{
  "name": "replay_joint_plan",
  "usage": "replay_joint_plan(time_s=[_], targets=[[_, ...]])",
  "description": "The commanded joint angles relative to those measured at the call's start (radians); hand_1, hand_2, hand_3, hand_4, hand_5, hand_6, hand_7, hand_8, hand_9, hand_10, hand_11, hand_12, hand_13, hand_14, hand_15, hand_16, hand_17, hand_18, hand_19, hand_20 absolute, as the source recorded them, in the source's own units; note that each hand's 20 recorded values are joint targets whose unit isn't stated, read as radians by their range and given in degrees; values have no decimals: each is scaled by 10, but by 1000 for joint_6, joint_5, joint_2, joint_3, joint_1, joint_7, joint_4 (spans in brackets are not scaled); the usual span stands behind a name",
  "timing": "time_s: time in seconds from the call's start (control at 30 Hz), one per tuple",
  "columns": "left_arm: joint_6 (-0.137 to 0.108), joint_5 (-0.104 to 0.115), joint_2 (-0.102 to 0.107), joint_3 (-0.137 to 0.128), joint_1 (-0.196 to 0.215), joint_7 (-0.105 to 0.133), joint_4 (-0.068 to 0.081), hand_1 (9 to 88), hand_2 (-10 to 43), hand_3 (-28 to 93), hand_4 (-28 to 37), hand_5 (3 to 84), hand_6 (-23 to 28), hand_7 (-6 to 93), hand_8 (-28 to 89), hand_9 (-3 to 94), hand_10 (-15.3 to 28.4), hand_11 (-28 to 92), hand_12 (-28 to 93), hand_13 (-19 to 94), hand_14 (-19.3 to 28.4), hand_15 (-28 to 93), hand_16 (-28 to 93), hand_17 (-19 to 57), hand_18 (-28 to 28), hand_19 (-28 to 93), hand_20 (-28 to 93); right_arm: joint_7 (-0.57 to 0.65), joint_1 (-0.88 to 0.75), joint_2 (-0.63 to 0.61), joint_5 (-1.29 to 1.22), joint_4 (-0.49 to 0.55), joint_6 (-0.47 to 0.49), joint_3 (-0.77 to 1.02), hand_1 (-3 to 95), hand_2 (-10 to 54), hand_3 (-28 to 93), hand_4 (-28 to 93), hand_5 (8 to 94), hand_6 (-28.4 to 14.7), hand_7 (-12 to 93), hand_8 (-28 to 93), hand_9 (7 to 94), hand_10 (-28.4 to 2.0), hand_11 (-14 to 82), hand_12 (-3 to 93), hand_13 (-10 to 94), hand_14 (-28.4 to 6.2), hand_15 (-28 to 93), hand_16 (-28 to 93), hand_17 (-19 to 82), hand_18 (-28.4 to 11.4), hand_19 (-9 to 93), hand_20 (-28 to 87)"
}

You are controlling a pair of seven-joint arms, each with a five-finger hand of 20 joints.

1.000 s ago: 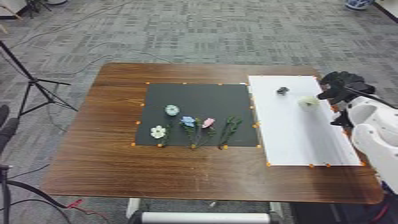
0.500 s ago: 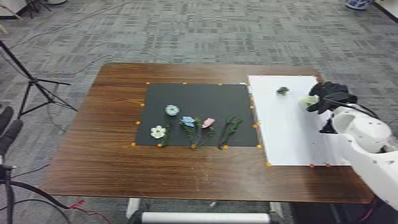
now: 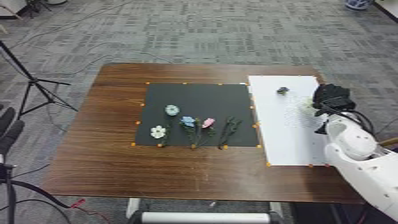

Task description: Arrange flowers

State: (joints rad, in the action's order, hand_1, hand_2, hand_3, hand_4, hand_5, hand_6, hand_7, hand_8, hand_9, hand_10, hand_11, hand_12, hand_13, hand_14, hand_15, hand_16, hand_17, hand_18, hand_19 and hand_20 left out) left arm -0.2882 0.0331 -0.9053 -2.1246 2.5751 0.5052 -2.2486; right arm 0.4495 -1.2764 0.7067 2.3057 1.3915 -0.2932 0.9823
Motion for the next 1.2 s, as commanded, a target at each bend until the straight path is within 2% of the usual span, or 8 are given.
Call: replay_joint_plan(time_s=[0.03, 0.17, 0.3, 0.4, 0.63, 0.87, 1.03, 1.2], targets=[[0, -6, -12, -9, 11, 2, -3, 197, 191, 684, -283, 352, 74, 73, -67, 299, 119, 102, 116, 199, 121, 189, -25, -48, 93, 177, 96, 2, -8, -5, 30, 11, -101, -10, 631, -95, 604, -283, 807, 30, 278, 10, 892, -70, 67, 350, 757, -37, 523, 404, 315, -203, 730, 375], [6, -8, -11, -7, 10, 3, -4, 197, 191, 685, -283, 352, 74, 73, -67, 297, 119, 100, 115, 198, 121, 189, -25, -49, 93, 178, 96, -26, -48, -24, 2, 84, -128, 41, 628, -95, 617, -283, 818, 26, 269, 17, 899, -71, 66, 353, 762, -37, 522, 405, 317, -204, 735, 377], [10, -8, -13, -11, 18, 7, -7, 197, 190, 685, -283, 352, 74, 73, -67, 298, 120, 101, 116, 198, 122, 190, -26, -49, 93, 179, 95, -227, -94, -39, -115, 162, -76, 146, 625, -95, 620, -283, 820, 25, 264, 23, 897, -70, 63, 355, 759, -32, 521, 409, 311, -197, 731, 376], [13, -6, -9, -17, 21, 10, -7, 198, 190, 685, -283, 352, 74, 73, -67, 297, 119, 102, 116, 198, 122, 190, -26, -49, 92, 179, 95, -274, -97, -45, -234, 214, -29, 176, 622, -95, 618, -283, 815, 31, 265, 24, 894, -66, 62, 357, 754, -24, 516, 415, 305, -190, 723, 375], [12, -5, -8, -19, 25, 5, -5, 197, 189, 685, -283, 352, 73, 73, -67, 298, 119, 101, 115, 198, 121, 188, -26, -49, 92, 178, 94, -478, -84, 12, -300, 257, 243, 244, 613, -95, 622, -283, 796, 38, 286, 11, 881, -56, 58, 356, 734, -17, 510, 430, 290, -179, 705, 377], [14, -7, -4, -11, 19, -6, -1, 198, 189, 685, -283, 351, 73, 71, -67, 297, 118, 99, 115, 198, 121, 187, -26, -50, 93, 178, 94, -484, -8, 119, -324, 246, 439, 224, 605, -95, 623, -283, 785, 47, 305, -13, 877, -51, 54, 349, 720, -16, 501, 433, 280, -174, 687, 379], [15, -6, -12, -12, 26, -5, -5, 198, 189, 684, -283, 351, 73, 72, -66, 296, 118, 97, 115, 198, 121, 187, -25, -50, 93, 178, 94, -487, -8, 191, -36, 259, 396, 189, 607, -95, 624, -283, 781, 45, 308, -14, 874, -51, 54, 348, 719, -16, 501, 433, 280, -174, 685, 381], [16, -10, -7, -10, 5, -11, 0, 197, 188, 685, -283, 351, 74, 71, -67, 298, 118, 98, 117, 198, 121, 187, -25, -49, 93, 178, 94, -468, 18, 233, -22, 267, 474, 161, 607, -95, 624, -283, 782, 44, 309, -17, 874, -51, 54, 348, 719, -13, 498, 434, 280, -176, 684, 383]])
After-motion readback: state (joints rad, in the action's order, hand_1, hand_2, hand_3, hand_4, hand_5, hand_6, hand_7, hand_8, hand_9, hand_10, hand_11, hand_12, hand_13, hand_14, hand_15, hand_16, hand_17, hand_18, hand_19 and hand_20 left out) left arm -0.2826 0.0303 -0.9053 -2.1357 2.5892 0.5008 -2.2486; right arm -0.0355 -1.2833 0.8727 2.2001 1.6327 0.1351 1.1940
